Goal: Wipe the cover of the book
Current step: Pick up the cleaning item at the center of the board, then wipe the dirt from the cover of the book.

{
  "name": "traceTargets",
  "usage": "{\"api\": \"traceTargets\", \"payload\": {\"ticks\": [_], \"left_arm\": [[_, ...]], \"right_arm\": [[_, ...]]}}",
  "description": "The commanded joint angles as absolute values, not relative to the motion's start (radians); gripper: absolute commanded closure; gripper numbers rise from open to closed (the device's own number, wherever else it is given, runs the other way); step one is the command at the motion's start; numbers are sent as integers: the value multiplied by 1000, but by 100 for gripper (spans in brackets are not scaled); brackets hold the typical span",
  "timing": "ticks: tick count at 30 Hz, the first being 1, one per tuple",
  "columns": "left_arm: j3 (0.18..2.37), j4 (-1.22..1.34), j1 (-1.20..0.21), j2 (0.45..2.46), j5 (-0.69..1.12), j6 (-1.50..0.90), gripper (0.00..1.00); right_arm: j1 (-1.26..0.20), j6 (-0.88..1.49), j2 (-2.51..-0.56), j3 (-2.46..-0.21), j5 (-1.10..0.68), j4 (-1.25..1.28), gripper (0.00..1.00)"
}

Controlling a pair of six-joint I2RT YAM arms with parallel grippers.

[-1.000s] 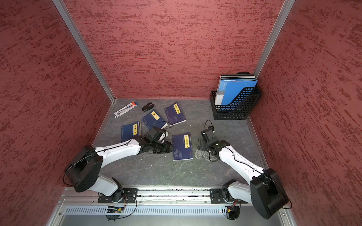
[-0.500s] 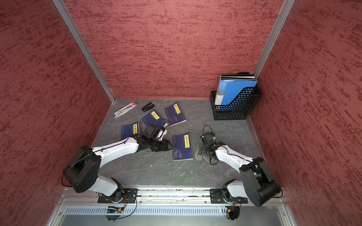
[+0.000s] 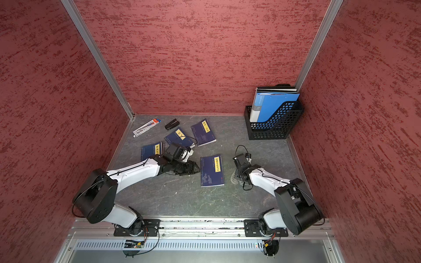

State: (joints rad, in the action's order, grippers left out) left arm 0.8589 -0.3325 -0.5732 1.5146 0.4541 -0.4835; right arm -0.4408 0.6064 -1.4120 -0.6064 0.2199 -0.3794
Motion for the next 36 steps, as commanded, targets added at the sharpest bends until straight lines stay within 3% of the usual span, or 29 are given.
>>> {"api": "traceTargets", "payload": {"ticks": [1,4,7,13,19,36], "left_arm": [[870,-323,-551,1496,478,-447,35],[863,-333,-538,1486,476,-441,35],[853,-337,-531,1473,473,-444,35],[859,-345,-530,1464,459,-461,35],[868,-373,-530,1442,413,-469,34],[801,-478,-469,1223,285,-470,6]], "right_arm": [[-440,636,-1471,-574,129,-399,62],[-439,625,-1459,-597,141,-401,76],[-441,595,-1406,-637,134,-395,81],[-481,516,-1343,-795,119,-429,82],[-552,464,-1414,-950,77,-412,83],[-580,456,-1745,-958,-17,-162,86]]}}
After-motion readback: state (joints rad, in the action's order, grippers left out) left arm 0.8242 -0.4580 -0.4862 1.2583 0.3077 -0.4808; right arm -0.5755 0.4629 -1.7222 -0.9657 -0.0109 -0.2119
